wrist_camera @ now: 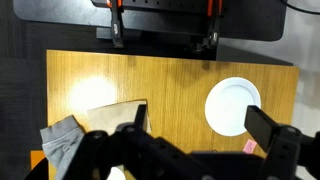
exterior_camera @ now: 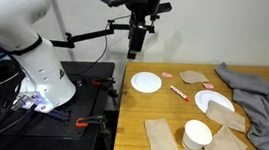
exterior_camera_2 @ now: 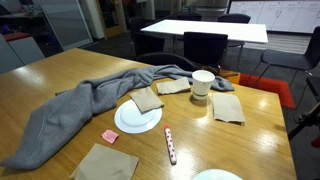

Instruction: Put the marker in the cup

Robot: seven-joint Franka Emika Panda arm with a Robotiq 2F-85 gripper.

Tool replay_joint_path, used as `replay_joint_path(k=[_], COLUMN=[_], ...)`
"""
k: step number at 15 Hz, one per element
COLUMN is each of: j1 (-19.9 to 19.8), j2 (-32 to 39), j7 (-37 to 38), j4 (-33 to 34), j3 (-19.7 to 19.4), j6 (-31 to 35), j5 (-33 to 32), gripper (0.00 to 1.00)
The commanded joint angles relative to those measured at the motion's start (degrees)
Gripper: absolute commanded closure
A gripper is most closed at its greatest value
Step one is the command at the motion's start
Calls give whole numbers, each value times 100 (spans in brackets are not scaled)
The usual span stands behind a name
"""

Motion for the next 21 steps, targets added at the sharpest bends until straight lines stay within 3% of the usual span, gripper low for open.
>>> replay_joint_path(k=[1, 10, 21], j1=[-104, -72, 101], j2=[8, 81, 1214], j7=[-43, 15, 1419], j4=[12, 68, 587], j3=[98, 135, 886], j6=[-20, 1, 1152], j5=[46, 81, 650], gripper=[0, 0, 0])
